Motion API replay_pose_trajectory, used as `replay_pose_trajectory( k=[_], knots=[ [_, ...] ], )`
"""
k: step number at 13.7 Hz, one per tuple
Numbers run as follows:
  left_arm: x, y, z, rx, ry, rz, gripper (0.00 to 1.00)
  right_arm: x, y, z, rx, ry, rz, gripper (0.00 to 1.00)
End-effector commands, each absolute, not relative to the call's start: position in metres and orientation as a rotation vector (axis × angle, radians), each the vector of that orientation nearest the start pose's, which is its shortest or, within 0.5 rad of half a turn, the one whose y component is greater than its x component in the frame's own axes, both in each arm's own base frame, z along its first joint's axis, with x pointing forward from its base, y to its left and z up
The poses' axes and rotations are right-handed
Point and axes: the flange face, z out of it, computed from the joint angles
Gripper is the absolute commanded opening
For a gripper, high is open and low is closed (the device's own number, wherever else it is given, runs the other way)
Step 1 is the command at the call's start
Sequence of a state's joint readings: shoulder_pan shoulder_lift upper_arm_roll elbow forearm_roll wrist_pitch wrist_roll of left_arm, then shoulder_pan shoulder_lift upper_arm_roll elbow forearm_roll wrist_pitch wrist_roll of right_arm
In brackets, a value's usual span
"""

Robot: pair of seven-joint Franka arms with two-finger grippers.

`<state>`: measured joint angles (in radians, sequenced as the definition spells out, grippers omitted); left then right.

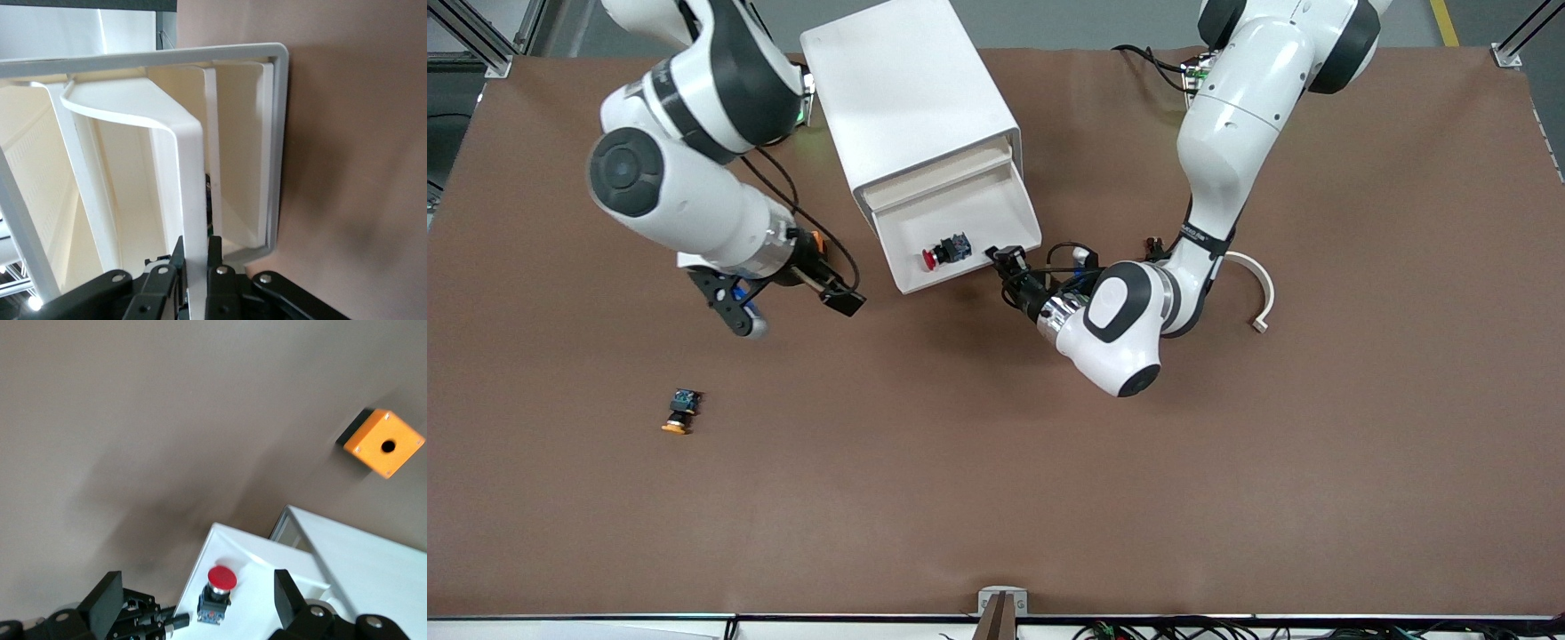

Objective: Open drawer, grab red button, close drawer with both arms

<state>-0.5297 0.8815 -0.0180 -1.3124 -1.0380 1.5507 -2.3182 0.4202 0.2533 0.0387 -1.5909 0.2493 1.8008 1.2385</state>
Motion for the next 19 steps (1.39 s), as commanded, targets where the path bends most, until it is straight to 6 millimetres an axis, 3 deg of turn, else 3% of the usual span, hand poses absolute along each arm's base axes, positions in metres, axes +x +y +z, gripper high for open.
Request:
replay_pose_trajectory(
  k=[1,2,3,4,6,9,15,17,19],
  knots=[
    [0.569,-0.425,0.229,1.406,2.599,-1.848,0.18,0.552,0.331,0.469,-2.702,1.303,0.341,1.0],
    [0.569,-0.424,0.232,1.409,2.595,-1.851,0.44,0.546,0.347,0.46,-2.709,1.318,0.343,1.0],
    [0.571,-0.423,0.234,1.41,2.594,-1.851,0.8,0.541,0.359,0.45,-2.716,1.331,0.347,1.0],
    [0.575,-0.416,0.236,1.404,2.595,-1.851,0.97,0.538,0.364,0.441,-2.72,1.338,0.353,1.0],
    [0.581,-0.4,0.243,1.427,2.604,-1.841,0.98,0.531,0.378,0.422,-2.719,1.355,0.349,1.0],
    [0.593,-0.373,0.252,1.528,2.671,-1.668,0.99,0.511,0.398,0.387,-2.761,1.354,0.338,1.0],
    [0.645,-0.282,0.276,1.663,2.479,-1.466,0.99,0.476,0.421,0.357,-2.797,1.354,0.352,1.0],
    [0.653,-0.266,0.284,1.744,2.484,-1.347,0.99,0.468,0.428,0.35,-2.793,1.355,0.339,1.0],
    [0.653,-0.261,0.29,1.832,2.512,-1.226,0.99,0.465,0.432,0.348,-2.787,1.349,0.328,0.92]
  ],
)
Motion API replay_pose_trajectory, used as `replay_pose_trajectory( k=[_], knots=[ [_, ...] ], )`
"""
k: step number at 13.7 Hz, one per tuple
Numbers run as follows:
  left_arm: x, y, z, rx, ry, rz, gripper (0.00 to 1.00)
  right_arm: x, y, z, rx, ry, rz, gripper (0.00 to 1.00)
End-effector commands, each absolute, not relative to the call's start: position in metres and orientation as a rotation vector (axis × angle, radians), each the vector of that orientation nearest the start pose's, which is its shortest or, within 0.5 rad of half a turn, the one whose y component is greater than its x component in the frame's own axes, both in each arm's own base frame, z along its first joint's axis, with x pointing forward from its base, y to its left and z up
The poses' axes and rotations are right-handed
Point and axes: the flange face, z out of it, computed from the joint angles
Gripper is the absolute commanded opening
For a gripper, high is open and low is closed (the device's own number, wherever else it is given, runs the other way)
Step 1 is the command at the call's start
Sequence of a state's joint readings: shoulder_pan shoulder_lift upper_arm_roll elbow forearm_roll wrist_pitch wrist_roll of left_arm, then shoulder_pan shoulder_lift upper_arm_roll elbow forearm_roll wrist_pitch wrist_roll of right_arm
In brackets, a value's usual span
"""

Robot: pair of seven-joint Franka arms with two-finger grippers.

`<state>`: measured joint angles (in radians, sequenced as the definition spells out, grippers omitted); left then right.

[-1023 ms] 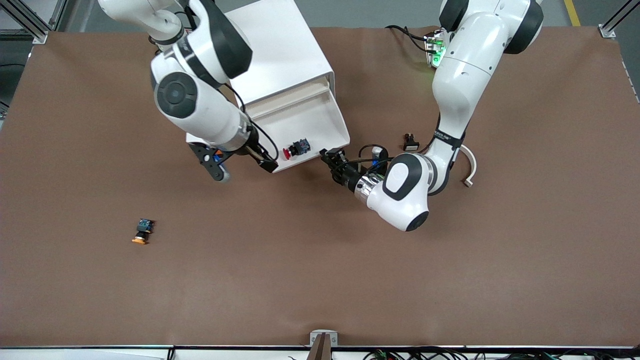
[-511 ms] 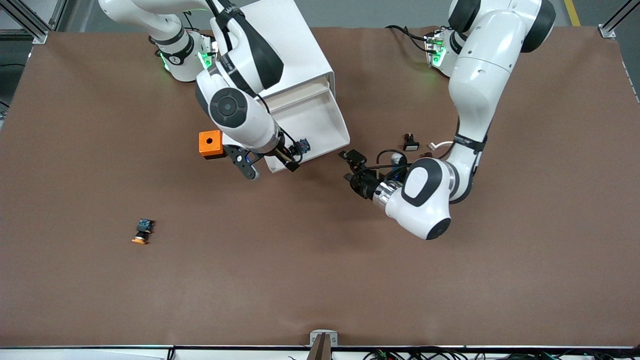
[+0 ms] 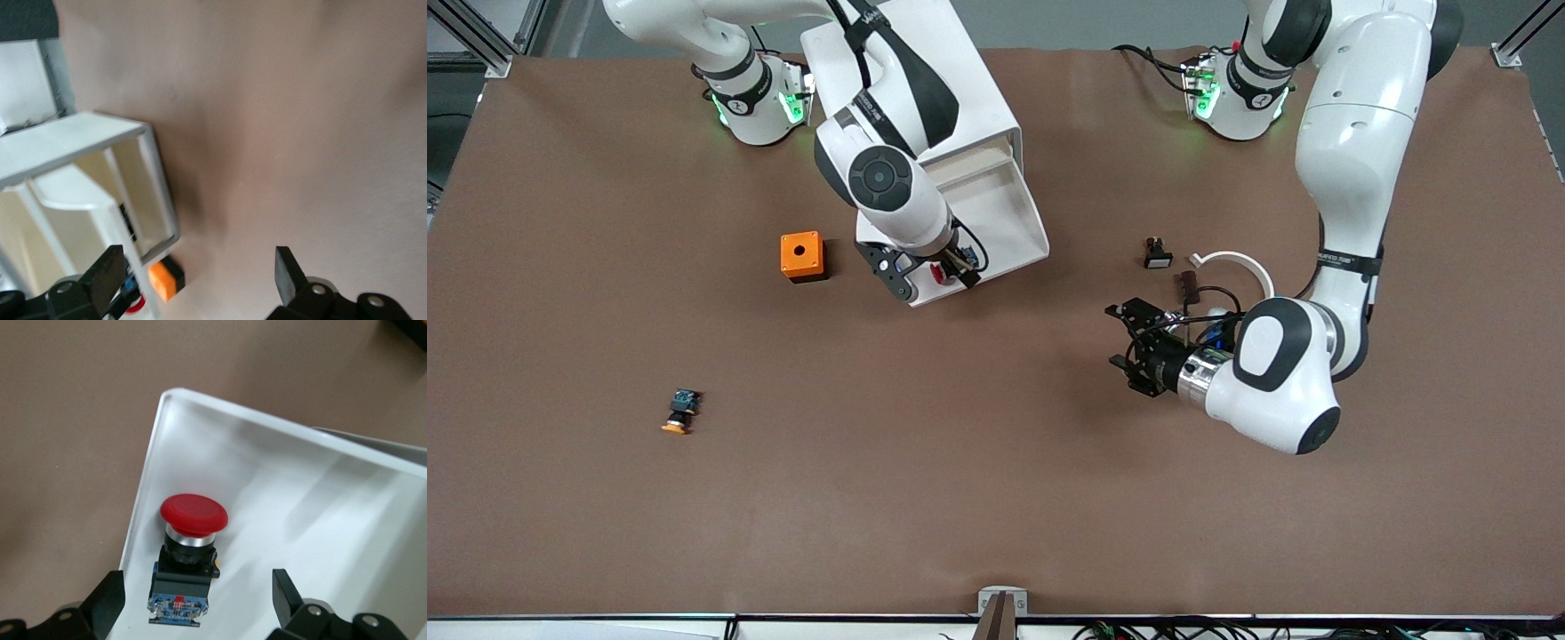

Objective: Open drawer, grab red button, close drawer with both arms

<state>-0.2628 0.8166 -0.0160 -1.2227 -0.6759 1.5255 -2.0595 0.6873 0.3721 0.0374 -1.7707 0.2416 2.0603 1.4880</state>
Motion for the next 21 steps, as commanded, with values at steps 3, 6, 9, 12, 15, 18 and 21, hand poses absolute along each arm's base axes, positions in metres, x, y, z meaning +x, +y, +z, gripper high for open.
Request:
replay_pose_trajectory(
  k=[3,6,9,12,15,18,21],
  knots=[
    [0.651,-0.255,0.307,1.94,2.541,-1.075,0.99,0.461,0.433,0.344,-2.804,1.336,0.31,0.62],
    [0.642,-0.253,0.331,2.159,2.474,-0.913,0.99,0.462,0.433,0.346,-2.813,1.326,0.297,0.25],
    [0.64,-0.257,0.354,2.199,2.414,-0.88,0.99,0.469,0.429,0.36,-2.803,1.314,0.28,0.03],
    [0.639,-0.251,0.375,2.323,2.359,-0.711,0.99,0.496,0.406,0.401,-2.793,1.293,0.285,0.03],
    [0.636,-0.253,0.393,2.422,2.267,-0.623,0.99,0.539,0.361,0.432,-2.812,1.169,0.267,0.03],
    [0.634,-0.25,0.419,2.497,2.176,-0.53,0.99,0.58,0.291,0.456,-2.875,0.968,0.283,0.03],
    [0.624,-0.265,0.435,2.661,1.979,-0.45,0.99,0.615,0.207,0.452,-2.924,0.736,0.254,0.03]
  ],
)
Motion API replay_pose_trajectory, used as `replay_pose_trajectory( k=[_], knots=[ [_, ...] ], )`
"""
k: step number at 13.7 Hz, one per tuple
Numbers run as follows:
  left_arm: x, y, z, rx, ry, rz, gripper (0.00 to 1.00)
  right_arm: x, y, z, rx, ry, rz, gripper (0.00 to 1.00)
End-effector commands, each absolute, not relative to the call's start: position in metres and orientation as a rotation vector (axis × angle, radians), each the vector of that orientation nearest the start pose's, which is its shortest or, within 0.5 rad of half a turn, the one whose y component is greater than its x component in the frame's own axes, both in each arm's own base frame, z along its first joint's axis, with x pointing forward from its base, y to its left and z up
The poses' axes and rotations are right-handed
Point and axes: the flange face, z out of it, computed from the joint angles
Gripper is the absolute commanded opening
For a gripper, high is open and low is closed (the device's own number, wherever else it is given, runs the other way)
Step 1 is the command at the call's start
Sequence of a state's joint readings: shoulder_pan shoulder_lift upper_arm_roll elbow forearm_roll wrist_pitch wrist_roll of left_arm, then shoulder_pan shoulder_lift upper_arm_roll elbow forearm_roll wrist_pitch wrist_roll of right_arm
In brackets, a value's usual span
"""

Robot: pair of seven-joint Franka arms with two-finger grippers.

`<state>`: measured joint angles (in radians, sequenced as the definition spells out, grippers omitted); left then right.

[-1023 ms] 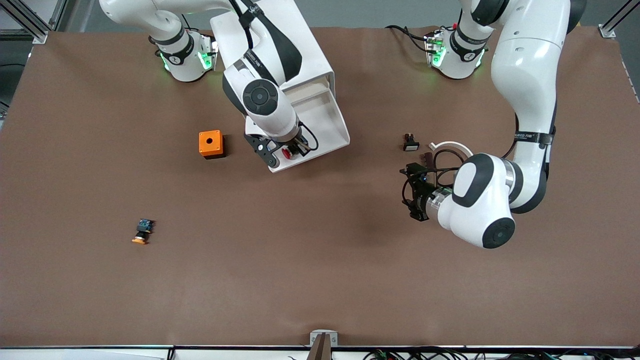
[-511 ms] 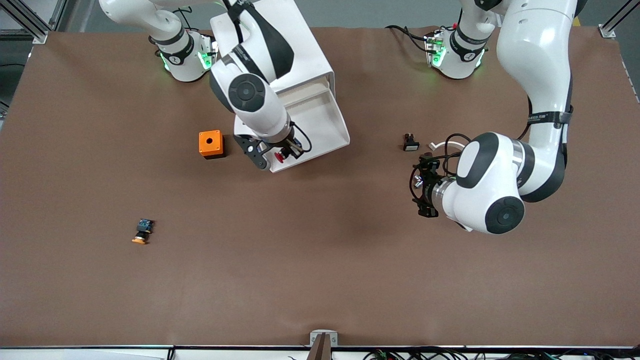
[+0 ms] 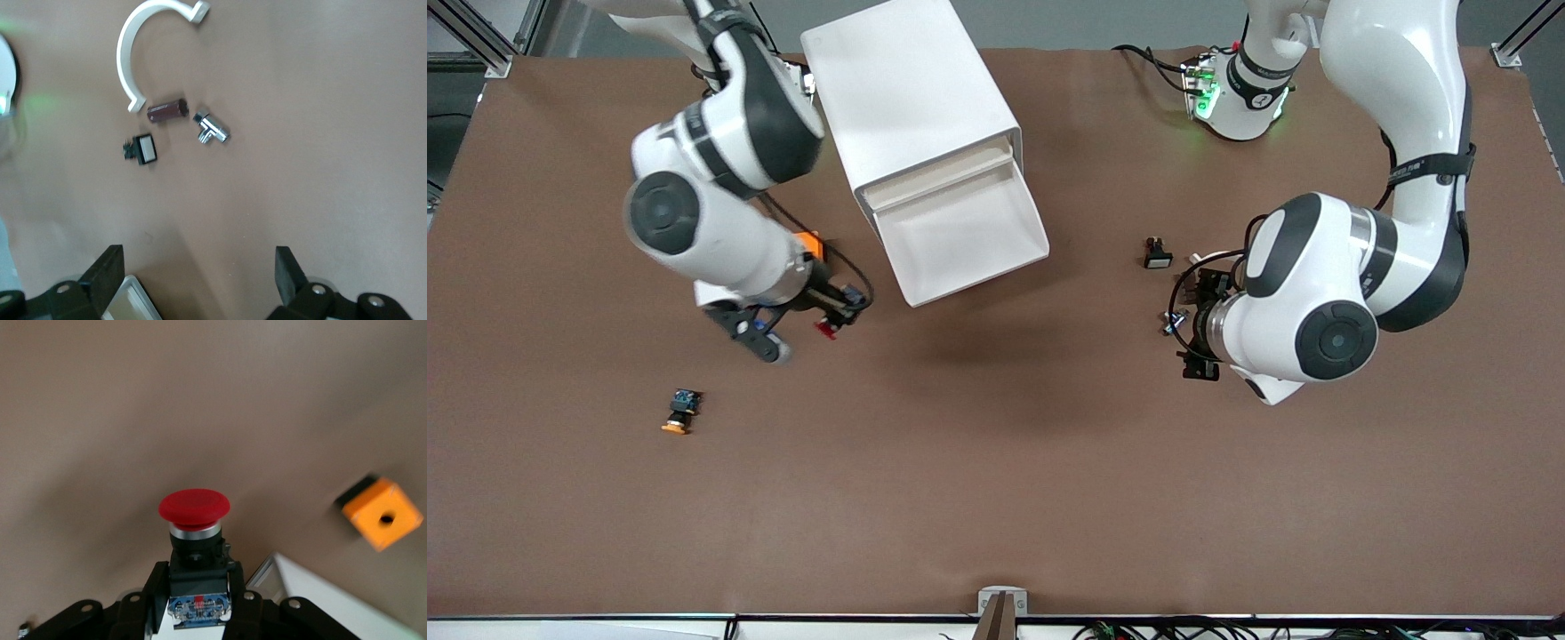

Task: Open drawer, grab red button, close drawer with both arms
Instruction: 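Carry the red button beside the yellow button with the right gripper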

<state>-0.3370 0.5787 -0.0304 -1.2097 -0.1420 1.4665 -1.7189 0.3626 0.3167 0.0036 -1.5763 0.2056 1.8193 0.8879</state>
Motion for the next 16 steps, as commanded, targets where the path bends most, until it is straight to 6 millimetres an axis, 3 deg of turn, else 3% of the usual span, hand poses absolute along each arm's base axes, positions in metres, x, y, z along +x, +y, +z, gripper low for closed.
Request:
replay_pose_trajectory(
  k=[1,3,5,6,12,16],
  knots=[
    [0.624,-0.267,0.435,-2.357,-1.711,0.399,0.99,0.623,0.179,0.447,-2.963,0.657,0.232,0.03],
    [0.616,-0.285,0.436,-2.504,-1.519,0.429,0.99,0.638,0.13,0.438,-3.015,0.532,0.203,0.03],
    [0.611,-0.3,0.428,-2.587,-1.388,0.446,0.99,0.655,0.085,0.408,-3.03,0.401,0.191,0.03],
    [0.609,-0.31,0.427,-2.612,-1.37,0.432,0.99,0.661,0.074,0.392,-3.039,0.335,0.193,0.04],
    [0.583,-0.385,0.401,-2.773,-1.095,0.327,0.99,0.691,0.031,0.295,-3.079,0.193,0.098,0.04],
    [0.57,-0.428,0.365,-2.918,-0.822,0.306,0.99,0.695,0.019,0.245,-3.082,0.185,0.093,0.05]
  ],
)
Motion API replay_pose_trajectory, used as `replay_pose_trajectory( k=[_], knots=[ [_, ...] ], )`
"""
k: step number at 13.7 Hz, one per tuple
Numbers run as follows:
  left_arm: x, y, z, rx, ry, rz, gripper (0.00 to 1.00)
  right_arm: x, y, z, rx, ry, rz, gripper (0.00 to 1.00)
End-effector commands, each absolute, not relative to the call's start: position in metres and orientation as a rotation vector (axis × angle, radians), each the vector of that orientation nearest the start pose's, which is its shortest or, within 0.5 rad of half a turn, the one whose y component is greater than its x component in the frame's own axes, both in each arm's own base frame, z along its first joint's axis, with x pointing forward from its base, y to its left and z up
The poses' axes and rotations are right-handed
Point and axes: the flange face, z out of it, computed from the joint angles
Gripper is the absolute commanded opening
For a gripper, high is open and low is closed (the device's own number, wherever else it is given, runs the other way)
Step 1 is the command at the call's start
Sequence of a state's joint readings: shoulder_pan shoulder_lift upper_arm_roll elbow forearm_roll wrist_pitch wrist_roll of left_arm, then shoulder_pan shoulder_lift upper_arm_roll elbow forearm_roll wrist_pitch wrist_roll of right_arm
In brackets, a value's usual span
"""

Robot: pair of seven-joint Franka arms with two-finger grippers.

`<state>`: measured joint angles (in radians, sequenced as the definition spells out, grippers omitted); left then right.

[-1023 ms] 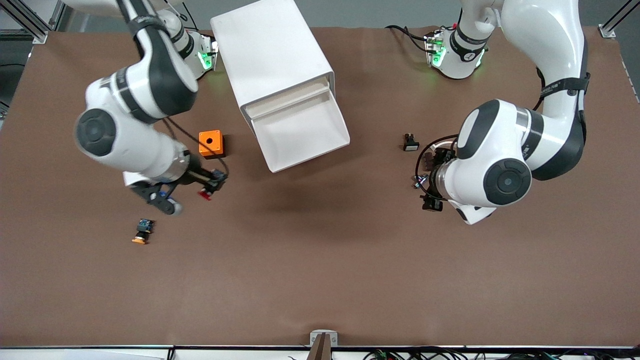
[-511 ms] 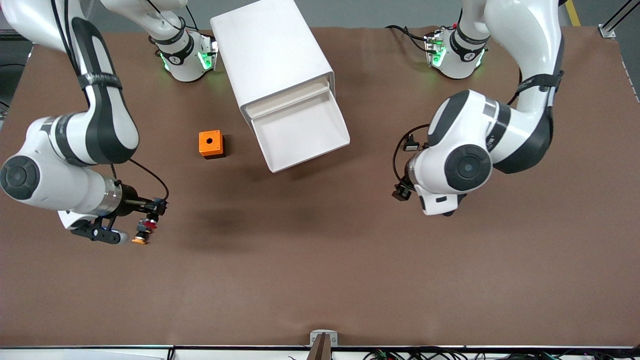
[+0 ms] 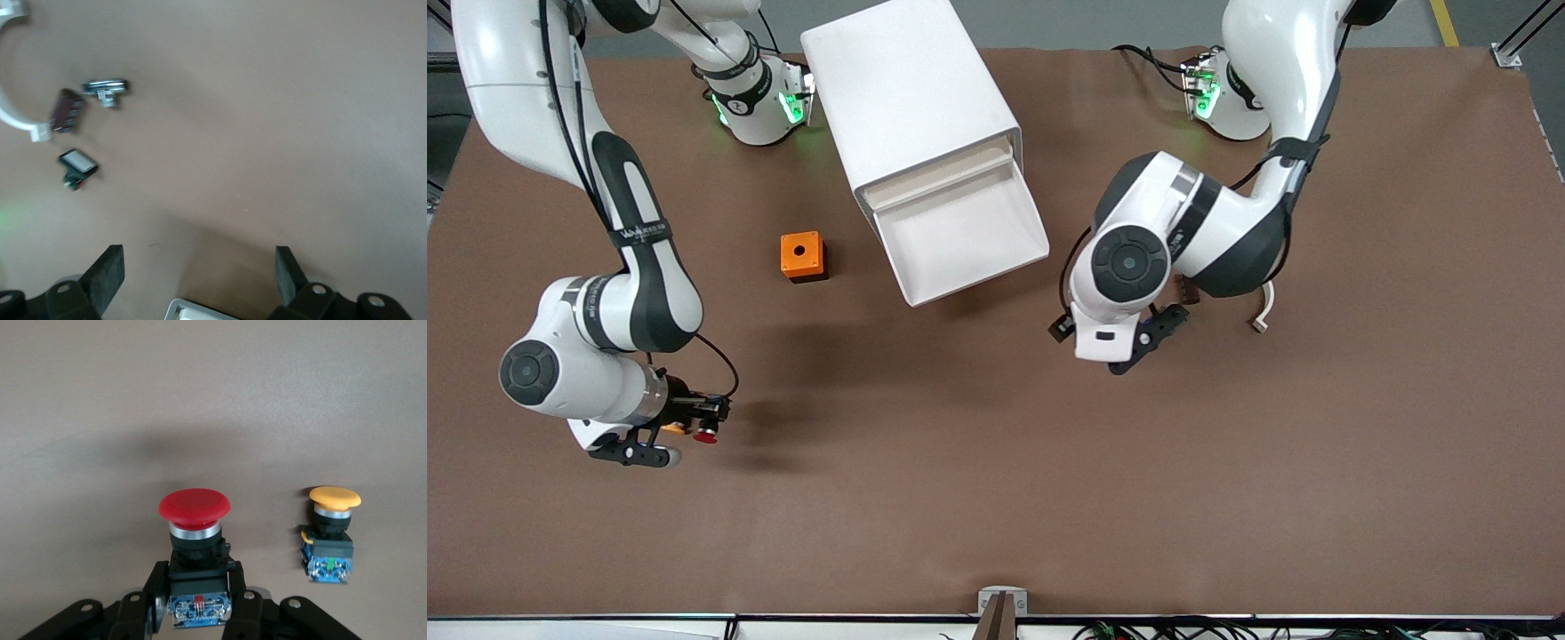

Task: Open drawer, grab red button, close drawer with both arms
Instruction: 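Release the red button while the left gripper moves to the drawer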

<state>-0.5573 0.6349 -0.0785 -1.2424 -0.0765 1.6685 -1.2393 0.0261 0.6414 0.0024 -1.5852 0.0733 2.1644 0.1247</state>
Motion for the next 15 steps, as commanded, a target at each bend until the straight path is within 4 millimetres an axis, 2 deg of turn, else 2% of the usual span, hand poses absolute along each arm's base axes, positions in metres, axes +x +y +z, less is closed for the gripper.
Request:
replay_pose_trajectory(
  k=[1,3,4,6,7,9,11,14,15],
  knots=[
    [0.563,-0.442,0.357,-2.935,-0.786,0.302,0.99,0.695,0.019,0.235,-3.083,0.184,0.096,0.06],
    [0.542,-0.473,0.34,-2.973,-0.721,0.274,0.99,0.694,0.009,0.213,-3.08,0.208,0.119,0.1],
    [0.536,-0.479,0.333,-2.992,-0.706,0.257,0.99,0.694,0.011,0.206,-3.079,0.207,0.103,0.16],
    [0.526,-0.489,0.317,-3.049,-0.608,0.229,0.99,0.693,0.004,0.195,-3.068,0.238,0.117,0.35],
    [0.517,-0.498,0.311,-3.074,-0.526,0.226,0.99,0.693,0.006,0.193,-3.066,0.247,0.122,0.55],
    [0.51,-0.508,0.311,-3.102,-0.491,0.24,0.99,0.693,0.009,0.195,-3.065,0.247,0.12,0.91],
    [0.492,-0.524,0.311,-3.121,-0.448,0.286,0.99,0.696,0.011,0.204,-3.067,0.228,0.101,0.99],
    [0.476,-0.534,0.299,-3.128,-0.457,0.403,0.99,0.704,0.004,0.24,-3.073,0.206,0.038,1.0],
    [0.471,-0.539,0.298,-3.13,-0.442,0.416,0.99,0.706,-0.003,0.256,-3.076,0.149,0.0,1.0]
  ],
)
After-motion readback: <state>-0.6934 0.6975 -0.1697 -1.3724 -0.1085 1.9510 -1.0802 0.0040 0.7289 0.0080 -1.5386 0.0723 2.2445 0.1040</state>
